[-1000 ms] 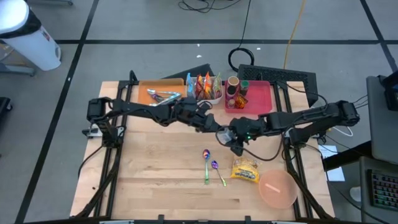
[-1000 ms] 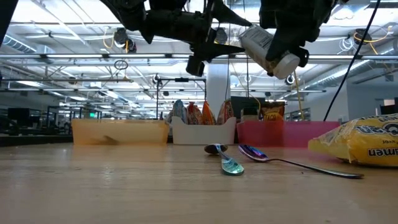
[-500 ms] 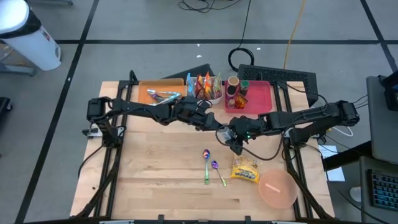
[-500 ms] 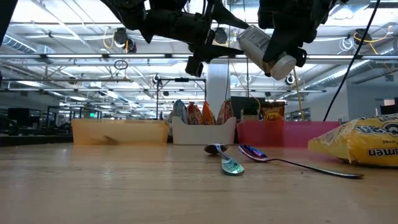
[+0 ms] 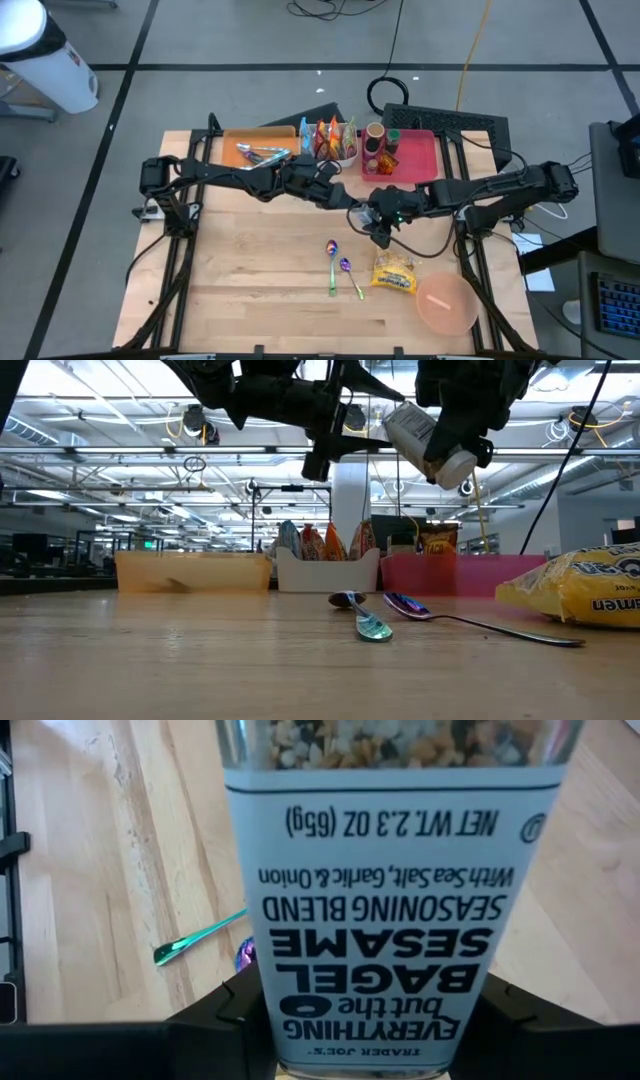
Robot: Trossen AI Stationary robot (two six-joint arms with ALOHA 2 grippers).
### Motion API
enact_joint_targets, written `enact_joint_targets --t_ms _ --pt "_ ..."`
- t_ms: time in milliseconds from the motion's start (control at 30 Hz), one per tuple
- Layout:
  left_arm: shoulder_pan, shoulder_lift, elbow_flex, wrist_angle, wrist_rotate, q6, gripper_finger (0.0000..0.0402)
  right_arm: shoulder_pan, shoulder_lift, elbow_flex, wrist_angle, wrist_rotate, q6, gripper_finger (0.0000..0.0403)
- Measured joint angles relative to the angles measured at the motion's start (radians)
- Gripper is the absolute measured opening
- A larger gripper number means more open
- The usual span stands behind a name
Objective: Pick & Place Food Item
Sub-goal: Put the white spice bottle into the red bin
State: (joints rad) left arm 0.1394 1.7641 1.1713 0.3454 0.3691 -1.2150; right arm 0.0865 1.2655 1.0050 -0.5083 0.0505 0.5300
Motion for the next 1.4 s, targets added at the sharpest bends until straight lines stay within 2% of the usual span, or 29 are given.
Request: enact_joint_targets --t_ms 133,267,467,667,833,900,1000,1400 --pt "0.0 0.0 0.0 -0.008 -0.015 0.077 0.0272 0.0 0.0 0.0 -0.004 -0.002 0.0 0.0189" --pt "0.004 0.0 0.0 -0.007 -0.029 0.11 0.0259 0.001 0.0 0.0 -0.023 -0.007 0.002 0.0189" --pt "0.029 -0.006 0.0 -0.023 0.022 0.16 0.019 0.0 0.001 -0.002 -0.06 -0.015 0.003 0.0189" --pt "0.043 -0.006 0.0 -0.09 0.019 0.19 0.0106 0.001 0.001 -0.002 -0.052 -0.03 0.005 0.0189" --pt "0.056 -0.006 0.0 -0.093 0.019 0.193 0.0085 0.0 0.001 -0.002 -0.051 -0.03 0.007 0.0189" --pt "0.063 -0.006 0.0 -0.092 0.022 0.193 0.0092 0.0 0.001 -0.002 -0.049 -0.03 0.007 0.0189" --pt "0.068 -0.006 0.0 -0.083 0.039 0.192 0.0123 0.0 0.001 -0.002 -0.05 -0.03 0.007 0.0189" --pt "0.06 -0.006 0.0 -0.083 0.094 0.19 0.0315 0.0 0.001 0.005 -0.06 -0.061 -0.004 0.0189"
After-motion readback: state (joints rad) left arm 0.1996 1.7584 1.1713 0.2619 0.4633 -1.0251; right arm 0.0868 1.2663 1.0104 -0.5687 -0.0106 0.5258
